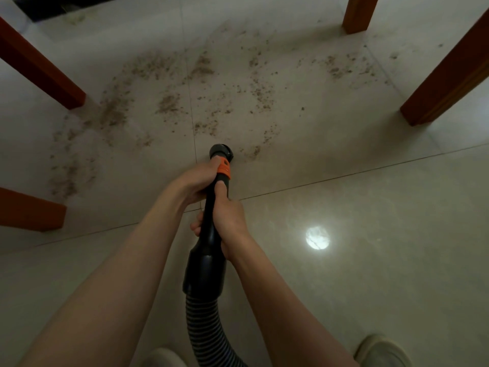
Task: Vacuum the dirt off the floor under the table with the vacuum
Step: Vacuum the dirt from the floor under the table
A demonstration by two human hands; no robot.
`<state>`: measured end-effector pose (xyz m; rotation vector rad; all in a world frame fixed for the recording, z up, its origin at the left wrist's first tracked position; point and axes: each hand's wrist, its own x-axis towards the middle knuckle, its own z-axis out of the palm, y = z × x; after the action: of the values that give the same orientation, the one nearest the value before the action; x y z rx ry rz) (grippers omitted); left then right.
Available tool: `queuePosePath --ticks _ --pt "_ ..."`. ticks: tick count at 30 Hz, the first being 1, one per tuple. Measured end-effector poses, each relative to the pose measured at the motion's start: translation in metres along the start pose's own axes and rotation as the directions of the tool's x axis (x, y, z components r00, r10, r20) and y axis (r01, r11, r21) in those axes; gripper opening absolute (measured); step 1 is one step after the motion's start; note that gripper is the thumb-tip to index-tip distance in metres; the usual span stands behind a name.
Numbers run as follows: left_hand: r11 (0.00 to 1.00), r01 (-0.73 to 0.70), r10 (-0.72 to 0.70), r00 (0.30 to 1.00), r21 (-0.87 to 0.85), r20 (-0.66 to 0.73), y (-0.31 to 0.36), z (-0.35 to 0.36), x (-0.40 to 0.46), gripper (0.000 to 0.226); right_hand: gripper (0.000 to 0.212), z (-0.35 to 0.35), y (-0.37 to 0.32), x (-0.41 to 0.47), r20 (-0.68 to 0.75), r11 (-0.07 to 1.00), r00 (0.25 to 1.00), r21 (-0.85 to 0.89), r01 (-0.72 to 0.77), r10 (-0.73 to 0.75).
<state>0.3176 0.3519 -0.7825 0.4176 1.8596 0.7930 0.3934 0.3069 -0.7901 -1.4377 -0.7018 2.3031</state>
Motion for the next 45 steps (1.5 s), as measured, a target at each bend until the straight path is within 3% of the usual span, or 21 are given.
queuePosePath --ticks 7,17,27,45 --pt "0.999 0.008 -0.007 1.0 0.044 -0.005 0.003 0.005 -0.004 0.035 0.052 -0.003 -0.003 -0.006 -0.002 0.999 1.0 0.038 -0.006 0.006" --pt "0.997 -0.028 0.025 0.999 -0.078 -0.034 0.006 -0.003 0.021 0.031 0.041 0.0 -0.017 0.015 0.022 1.0 1.0 -0.024 0.008 -0.007" --pt "0.996 -0.009 0.008 1.0 -0.088 -0.012 0.014 -0.01 0.052 0.031 0.042 0.003 -0.03 0.041 0.014 0.988 0.999 -0.146 0.054 -0.053" --pt "0.997 -0.048 0.051 0.997 -0.06 0.052 0.025 0.008 0.046 0.034 0.044 -0.008 -0.03 0.036 0.024 0.998 0.998 -0.039 0.058 -0.057"
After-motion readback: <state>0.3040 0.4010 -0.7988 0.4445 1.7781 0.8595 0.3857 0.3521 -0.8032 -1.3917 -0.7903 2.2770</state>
